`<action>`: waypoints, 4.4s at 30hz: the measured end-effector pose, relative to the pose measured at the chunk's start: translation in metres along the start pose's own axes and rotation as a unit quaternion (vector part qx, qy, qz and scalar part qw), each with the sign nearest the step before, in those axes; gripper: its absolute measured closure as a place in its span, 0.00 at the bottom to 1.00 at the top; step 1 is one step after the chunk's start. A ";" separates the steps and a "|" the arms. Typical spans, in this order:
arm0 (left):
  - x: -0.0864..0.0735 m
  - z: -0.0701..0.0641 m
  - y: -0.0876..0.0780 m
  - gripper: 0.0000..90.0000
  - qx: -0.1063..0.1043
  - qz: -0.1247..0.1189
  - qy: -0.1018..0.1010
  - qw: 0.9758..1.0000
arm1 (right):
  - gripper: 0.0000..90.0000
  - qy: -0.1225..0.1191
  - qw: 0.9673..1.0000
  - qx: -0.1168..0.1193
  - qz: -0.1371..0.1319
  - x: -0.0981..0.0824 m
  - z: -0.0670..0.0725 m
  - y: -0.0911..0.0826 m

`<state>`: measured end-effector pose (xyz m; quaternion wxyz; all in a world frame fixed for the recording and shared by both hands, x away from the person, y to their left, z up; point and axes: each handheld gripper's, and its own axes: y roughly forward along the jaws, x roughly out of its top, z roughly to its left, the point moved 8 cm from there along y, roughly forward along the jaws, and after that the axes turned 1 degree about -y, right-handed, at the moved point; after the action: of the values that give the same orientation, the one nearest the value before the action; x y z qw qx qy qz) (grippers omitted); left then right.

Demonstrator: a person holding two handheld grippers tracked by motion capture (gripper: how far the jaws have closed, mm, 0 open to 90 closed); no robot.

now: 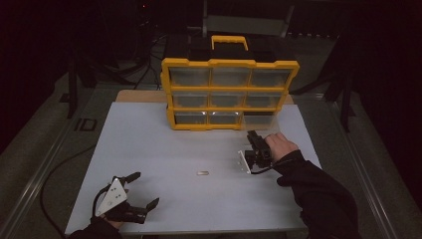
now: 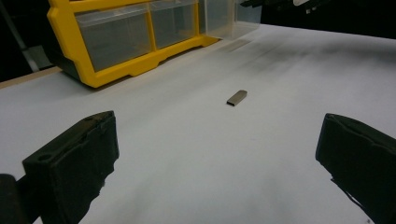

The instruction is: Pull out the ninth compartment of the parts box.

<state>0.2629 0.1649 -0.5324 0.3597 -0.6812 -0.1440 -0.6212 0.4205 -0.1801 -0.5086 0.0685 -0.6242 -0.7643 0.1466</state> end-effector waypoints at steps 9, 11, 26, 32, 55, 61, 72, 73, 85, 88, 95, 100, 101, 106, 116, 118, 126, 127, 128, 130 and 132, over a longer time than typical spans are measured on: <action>0.000 0.000 0.000 0.00 -0.001 0.000 -0.001 1.000 | 0.84 0.001 1.000 0.005 -0.001 -0.004 0.004 0.000; 0.000 0.000 0.000 0.00 0.000 0.001 -0.001 1.000 | 0.84 -0.001 1.000 0.005 -0.002 -0.004 0.004 0.000; 0.000 0.000 0.000 0.00 0.000 0.001 -0.002 1.000 | 0.72 -0.002 1.000 0.024 0.007 -0.005 0.005 0.001; 0.000 0.000 0.000 0.00 0.000 0.000 -0.001 1.000 | 0.39 0.018 0.999 0.044 0.021 -0.006 0.007 0.003; 0.000 0.000 0.000 0.00 0.000 0.000 0.000 1.000 | 0.09 0.396 0.910 0.120 0.000 -0.021 -0.026 -0.007; 0.000 0.000 0.000 0.00 -0.001 0.000 -0.001 1.000 | 0.08 0.462 0.875 0.142 -0.024 -0.023 -0.032 -0.011; 0.000 0.000 0.000 0.00 -0.001 0.000 0.000 1.000 | 0.08 0.563 0.812 0.138 -0.068 -0.037 -0.039 -0.024; 0.000 0.000 0.000 0.00 -0.001 0.000 0.000 1.000 | 0.08 0.564 0.811 0.140 -0.069 -0.037 -0.037 -0.026; 0.000 0.000 0.000 0.00 -0.001 -0.002 -0.001 1.000 | 0.08 0.575 0.799 0.149 -0.093 -0.033 -0.020 -0.045; 0.000 0.000 0.000 0.00 -0.001 -0.001 -0.001 1.000 | 0.08 0.580 0.795 0.150 -0.099 -0.034 -0.017 -0.050; 0.000 0.000 0.000 0.00 -0.001 -0.002 -0.001 1.000 | 0.08 0.585 0.791 0.145 -0.103 -0.036 -0.008 -0.058; 0.000 0.000 0.000 0.00 -0.002 -0.002 0.000 1.000 | 0.08 0.589 0.787 0.147 -0.106 -0.039 0.005 -0.067; 0.000 -0.001 0.000 0.00 -0.002 -0.002 -0.001 1.000 | 0.08 0.589 0.787 0.147 -0.106 -0.039 0.005 -0.067; 0.000 -0.001 0.000 0.00 -0.002 0.000 0.000 1.000 | 0.08 0.589 0.787 0.148 -0.109 -0.040 0.018 -0.078; 0.000 -0.001 0.000 0.00 -0.002 0.000 0.001 1.000 | 0.08 0.598 0.780 0.149 -0.112 -0.046 0.031 -0.091; 0.000 -0.001 0.000 0.00 -0.002 0.000 0.001 1.000 | 0.09 0.603 0.776 0.141 -0.119 -0.045 0.033 -0.097; 0.000 -0.001 0.000 0.00 -0.002 0.000 0.001 1.000 | 0.09 0.600 0.775 0.153 -0.128 -0.045 0.044 -0.105; 0.000 -0.001 0.000 0.00 -0.002 0.000 0.001 1.000 | 0.09 0.597 0.777 0.154 -0.130 -0.044 0.044 -0.106; 0.000 -0.001 0.000 0.00 -0.002 0.000 0.002 1.000 | 0.09 0.596 0.777 0.153 -0.134 -0.044 0.045 -0.107; 0.000 -0.001 0.000 0.00 -0.002 0.000 0.002 1.000 | 0.09 0.597 0.775 0.154 -0.139 -0.043 0.045 -0.110; 0.000 -0.001 0.000 0.00 -0.002 0.001 0.002 1.000 | 0.09 0.596 0.776 0.152 -0.140 -0.043 0.046 -0.111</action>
<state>0.2622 0.1638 -0.5324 0.3587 -0.6810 -0.1415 -0.6225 0.3126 -0.2481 -0.5145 0.6237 -0.4544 -0.6176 -0.1516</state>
